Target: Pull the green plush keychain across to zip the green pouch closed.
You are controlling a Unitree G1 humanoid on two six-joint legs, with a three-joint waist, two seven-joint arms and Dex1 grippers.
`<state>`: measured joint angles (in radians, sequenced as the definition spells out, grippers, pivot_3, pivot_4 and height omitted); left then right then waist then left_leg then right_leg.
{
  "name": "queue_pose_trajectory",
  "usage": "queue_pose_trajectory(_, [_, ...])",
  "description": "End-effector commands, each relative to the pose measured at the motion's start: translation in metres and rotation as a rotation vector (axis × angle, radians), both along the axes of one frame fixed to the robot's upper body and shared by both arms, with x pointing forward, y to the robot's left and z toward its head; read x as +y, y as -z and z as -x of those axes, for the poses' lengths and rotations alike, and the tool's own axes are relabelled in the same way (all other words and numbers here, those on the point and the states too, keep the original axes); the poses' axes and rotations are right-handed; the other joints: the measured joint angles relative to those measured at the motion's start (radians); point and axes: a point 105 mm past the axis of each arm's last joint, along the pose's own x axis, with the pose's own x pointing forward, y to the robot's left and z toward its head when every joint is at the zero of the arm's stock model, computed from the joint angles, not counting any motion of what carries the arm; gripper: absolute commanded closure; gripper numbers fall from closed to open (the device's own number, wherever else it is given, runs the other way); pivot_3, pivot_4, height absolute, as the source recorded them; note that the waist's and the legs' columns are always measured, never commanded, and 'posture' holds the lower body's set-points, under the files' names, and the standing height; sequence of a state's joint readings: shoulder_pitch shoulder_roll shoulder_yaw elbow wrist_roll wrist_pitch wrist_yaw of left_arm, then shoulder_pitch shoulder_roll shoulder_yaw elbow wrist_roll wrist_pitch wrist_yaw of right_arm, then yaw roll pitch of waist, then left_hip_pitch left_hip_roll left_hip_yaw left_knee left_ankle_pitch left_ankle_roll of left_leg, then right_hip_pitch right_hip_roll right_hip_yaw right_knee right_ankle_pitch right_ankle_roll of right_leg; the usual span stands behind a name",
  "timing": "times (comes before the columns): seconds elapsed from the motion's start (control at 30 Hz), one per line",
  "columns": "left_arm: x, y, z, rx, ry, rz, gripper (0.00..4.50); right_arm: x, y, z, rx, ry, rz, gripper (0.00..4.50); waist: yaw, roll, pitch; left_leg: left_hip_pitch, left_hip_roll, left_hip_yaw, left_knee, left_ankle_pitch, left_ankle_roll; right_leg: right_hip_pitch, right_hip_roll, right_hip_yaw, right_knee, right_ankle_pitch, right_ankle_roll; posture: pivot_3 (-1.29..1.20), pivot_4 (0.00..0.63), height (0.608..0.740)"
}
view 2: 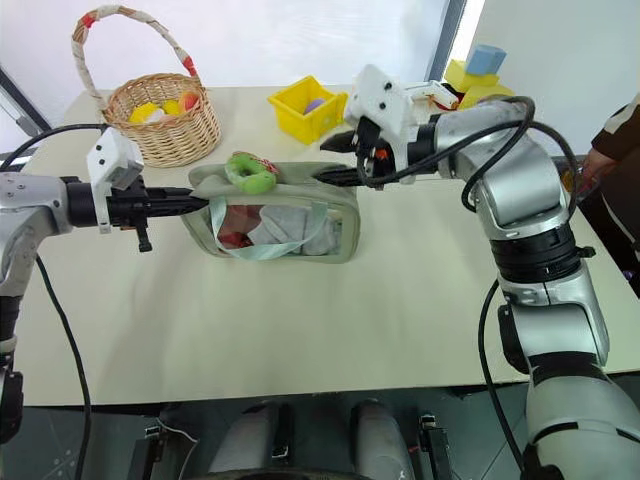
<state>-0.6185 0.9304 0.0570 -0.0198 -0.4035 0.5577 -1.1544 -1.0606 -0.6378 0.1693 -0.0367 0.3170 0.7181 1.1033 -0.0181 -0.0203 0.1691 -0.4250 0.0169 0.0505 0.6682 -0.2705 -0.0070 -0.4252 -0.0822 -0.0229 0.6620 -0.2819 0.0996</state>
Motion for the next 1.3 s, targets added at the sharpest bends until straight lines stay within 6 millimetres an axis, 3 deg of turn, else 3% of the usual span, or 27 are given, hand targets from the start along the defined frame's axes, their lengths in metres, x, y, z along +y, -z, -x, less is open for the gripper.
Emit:
queue_pose_trajectory(0.03, [0.002, -0.002, 0.001, -0.013, -0.005, -0.024, 4.5, 0.036, -0.019, 0.025, -0.04, -0.138, -0.073, 2.17, -0.001, 0.0, 0.0, 0.0, 0.0, 0.0, 0.0, 0.0, 0.0, 0.0, 0.0, 0.0, 0.0, 0.0, 0.0, 0.0, 0.15, 0.739])
queue_pose_trajectory(0.13, [0.002, -0.003, -0.001, -0.022, -0.012, -0.024, 4.5, 0.065, 0.002, 0.027, -0.057, -0.168, -0.046, 2.17, 0.0, 0.0, 0.0, 0.0, 0.0, 0.0, 0.0, 0.0, -0.001, 0.0, 0.0, 0.0, 0.0, 0.0, 0.0, 0.0, 0.15, 0.739])
queue_pose_trajectory(0.27, [0.001, -0.005, 0.0, -0.021, -0.006, -0.023, 4.5, 0.079, 0.01, 0.022, -0.094, -0.168, -0.032, 2.17, 0.005, 0.0, 0.0, -0.001, 0.0, -0.001, 0.0, 0.0, -0.001, 0.0, -0.001, 0.0, 0.0, 0.0, 0.0, 0.0, 0.15, 0.739])
queue_pose_trajectory(0.73, [-0.002, -0.007, 0.001, -0.023, 0.001, -0.013, 4.5, 0.078, 0.021, 0.002, -0.189, -0.104, 0.022, 2.17, 0.001, 0.0, 0.0, -0.001, 0.0, -0.001, 0.0, 0.001, -0.002, 0.0, 0.0, 0.0, 0.0, 0.0, 0.0, 0.0, 0.15, 0.739])
queue_pose_trajectory(0.8, [-0.003, -0.007, 0.0, -0.024, 0.002, -0.012, 4.5, 0.077, 0.018, 0.001, -0.19, -0.097, 0.009, 2.71, 0.001, 0.0, 0.0, -0.001, 0.0, -0.001, 0.0, 0.001, -0.002, 0.0, 0.0, 0.0, 0.0, 0.0, 0.0, 0.0, 0.15, 0.739])
queue_pose_trajectory(0.93, [-0.005, -0.007, -0.002, -0.028, 0.006, -0.01, 4.5, 0.069, 0.013, -0.003, -0.193, -0.074, -0.005, 4.45, 0.001, 0.0, 0.0, -0.001, 0.0, -0.001, 0.0, 0.001, -0.002, 0.0, 0.0, 0.0, 0.0, 0.0, 0.0, 0.0, 0.15, 0.739])
queue_pose_trajectory(1.13, [-0.006, -0.007, -0.004, -0.027, 0.005, -0.004, 4.5, 0.043, -0.006, -0.01, -0.131, 0.025, -0.106, 4.45, 0.005, 0.0, 0.0, -0.001, 0.0, -0.001, 0.0, 0.001, -0.003, 0.0, -0.001, 0.0, 0.0, 0.0, 0.0, 0.0, 0.15, 0.739])
queue_pose_trajectory(1.3, [-0.002, -0.002, -0.004, -0.018, -0.01, -0.004, 4.5, -0.019, -0.034, -0.025, -0.129, 0.281, -0.207, 4.45, 0.008, 0.0, 0.0, -0.001, 0.0, -0.001, 0.0, 0.001, -0.002, 0.0, -0.002, 0.0, 0.0, 0.0, 0.0, 0.0, 0.15, 0.739])
